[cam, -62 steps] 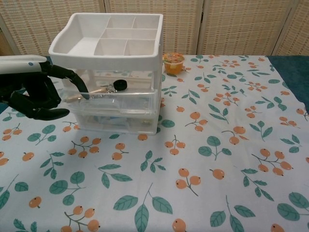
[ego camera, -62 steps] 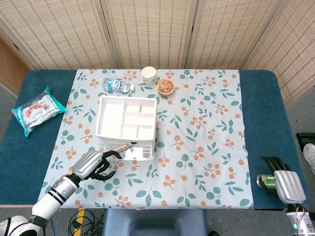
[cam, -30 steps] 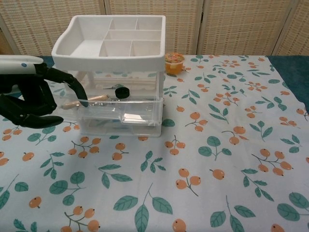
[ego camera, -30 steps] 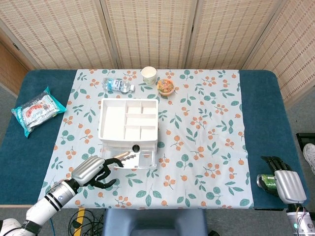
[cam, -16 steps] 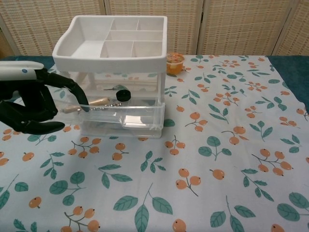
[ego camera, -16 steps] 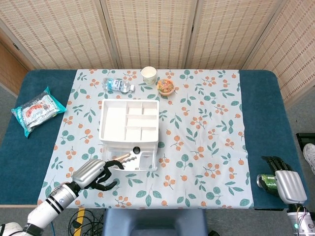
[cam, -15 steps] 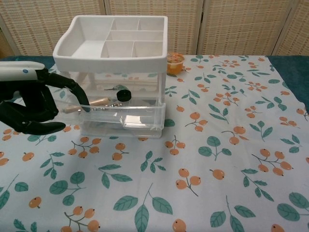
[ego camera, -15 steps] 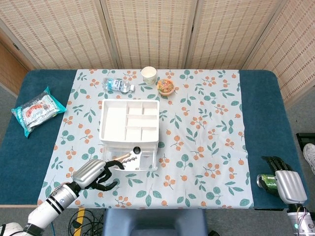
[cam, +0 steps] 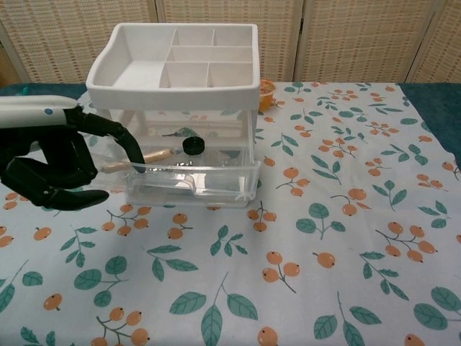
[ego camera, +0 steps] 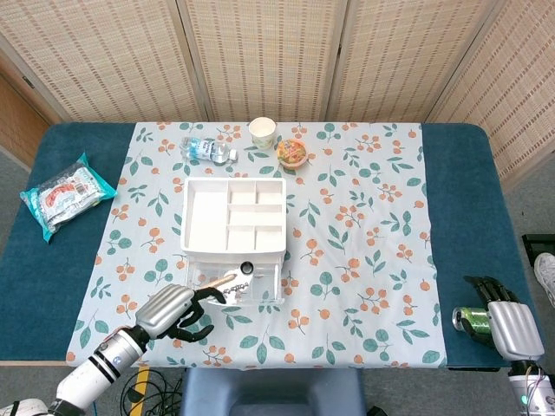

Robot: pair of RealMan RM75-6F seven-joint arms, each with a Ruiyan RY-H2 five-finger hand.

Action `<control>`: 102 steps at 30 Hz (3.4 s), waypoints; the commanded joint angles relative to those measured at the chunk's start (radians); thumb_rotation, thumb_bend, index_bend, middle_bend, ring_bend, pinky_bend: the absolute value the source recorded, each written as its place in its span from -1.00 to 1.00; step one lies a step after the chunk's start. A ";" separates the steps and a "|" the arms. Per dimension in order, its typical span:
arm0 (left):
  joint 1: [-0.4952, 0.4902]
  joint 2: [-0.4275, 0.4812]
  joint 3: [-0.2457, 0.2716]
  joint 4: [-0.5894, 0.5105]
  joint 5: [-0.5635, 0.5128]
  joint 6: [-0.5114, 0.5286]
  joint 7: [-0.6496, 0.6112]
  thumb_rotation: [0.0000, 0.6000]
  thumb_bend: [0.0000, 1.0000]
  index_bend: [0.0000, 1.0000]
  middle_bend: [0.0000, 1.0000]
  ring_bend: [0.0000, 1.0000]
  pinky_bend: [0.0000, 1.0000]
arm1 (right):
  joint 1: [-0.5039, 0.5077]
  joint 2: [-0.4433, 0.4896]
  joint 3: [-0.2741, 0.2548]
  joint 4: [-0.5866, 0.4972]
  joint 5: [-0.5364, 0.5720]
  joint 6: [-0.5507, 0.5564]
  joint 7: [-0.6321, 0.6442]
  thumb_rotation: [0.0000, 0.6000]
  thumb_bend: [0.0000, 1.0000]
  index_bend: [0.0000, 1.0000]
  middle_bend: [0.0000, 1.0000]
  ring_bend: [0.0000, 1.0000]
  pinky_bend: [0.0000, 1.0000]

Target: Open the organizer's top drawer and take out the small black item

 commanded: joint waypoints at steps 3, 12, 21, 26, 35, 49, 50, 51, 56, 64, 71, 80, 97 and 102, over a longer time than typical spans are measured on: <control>0.012 0.000 0.000 0.004 0.007 0.021 -0.011 1.00 -0.28 -0.42 0.85 1.00 1.00 | 0.002 0.000 0.001 -0.001 -0.001 -0.001 -0.001 1.00 -0.35 -0.72 -0.61 -0.66 -0.50; 0.018 0.015 0.017 0.008 0.026 0.011 -0.034 1.00 -0.28 -0.48 0.85 1.00 1.00 | 0.003 0.001 0.002 -0.007 -0.001 -0.001 -0.007 1.00 -0.35 -0.72 -0.61 -0.66 -0.50; 0.012 0.022 0.021 0.001 0.051 -0.003 -0.054 1.00 -0.28 -0.33 0.85 1.00 1.00 | -0.001 0.003 0.002 -0.008 0.001 0.001 -0.007 1.00 -0.35 -0.72 -0.61 -0.66 -0.50; 0.007 0.025 0.027 -0.002 0.059 -0.015 -0.061 1.00 -0.28 -0.31 0.85 1.00 1.00 | -0.001 0.002 0.002 -0.006 0.002 0.001 -0.005 1.00 -0.35 -0.72 -0.61 -0.66 -0.50; 0.022 0.027 0.022 -0.005 0.082 0.024 -0.080 1.00 -0.28 -0.47 0.85 1.00 1.00 | 0.000 0.003 0.005 -0.004 0.003 0.000 -0.002 1.00 -0.35 -0.72 -0.61 -0.66 -0.50; 0.064 0.058 0.031 0.000 0.141 0.105 -0.075 1.00 -0.28 -0.48 0.84 1.00 1.00 | 0.005 0.009 0.010 -0.012 -0.007 0.008 -0.005 1.00 -0.35 -0.72 -0.61 -0.66 -0.50; 0.067 0.061 0.028 0.005 0.151 0.118 -0.075 1.00 -0.28 -0.47 0.84 1.00 1.00 | 0.005 0.010 0.010 -0.014 -0.008 0.010 -0.006 1.00 -0.35 -0.72 -0.61 -0.66 -0.50; 0.069 0.064 0.022 0.015 0.168 0.135 -0.075 1.00 -0.28 -0.45 0.84 1.00 1.00 | 0.006 0.013 0.011 -0.017 -0.011 0.013 -0.008 1.00 -0.35 -0.72 -0.61 -0.66 -0.50; 0.053 0.067 -0.016 0.102 0.244 0.186 -0.099 1.00 -0.28 -0.38 0.84 1.00 1.00 | 0.006 0.023 0.017 -0.029 -0.023 0.033 -0.013 1.00 -0.35 -0.72 -0.60 -0.66 -0.50; -0.022 0.030 -0.044 0.294 0.334 0.170 -0.114 1.00 -0.24 -0.31 0.84 1.00 1.00 | -0.001 -0.010 0.000 -0.004 -0.040 0.038 -0.023 1.00 -0.35 -0.72 -0.58 -0.66 -0.50; -0.092 0.002 -0.050 0.404 0.354 0.113 -0.120 1.00 -0.24 -0.31 0.86 1.00 1.00 | -0.005 -0.024 -0.007 0.002 -0.051 0.045 -0.035 1.00 -0.35 -0.72 -0.58 -0.66 -0.50; -0.166 0.003 -0.039 0.437 0.390 0.050 -0.064 1.00 -0.24 -0.40 0.90 1.00 1.00 | -0.010 -0.029 -0.008 -0.005 -0.045 0.046 -0.041 1.00 -0.35 -0.72 -0.58 -0.66 -0.50; -0.263 -0.031 -0.012 0.468 0.474 0.016 0.045 1.00 -0.24 -0.46 0.90 1.00 1.00 | -0.016 -0.031 -0.009 -0.015 -0.036 0.044 -0.042 1.00 -0.35 -0.72 -0.58 -0.66 -0.50; -0.297 -0.034 -0.012 0.472 0.463 -0.013 0.034 1.00 -0.24 -0.46 0.90 1.00 1.00 | -0.018 -0.030 -0.008 -0.015 -0.032 0.045 -0.043 1.00 -0.35 -0.72 -0.57 -0.66 -0.50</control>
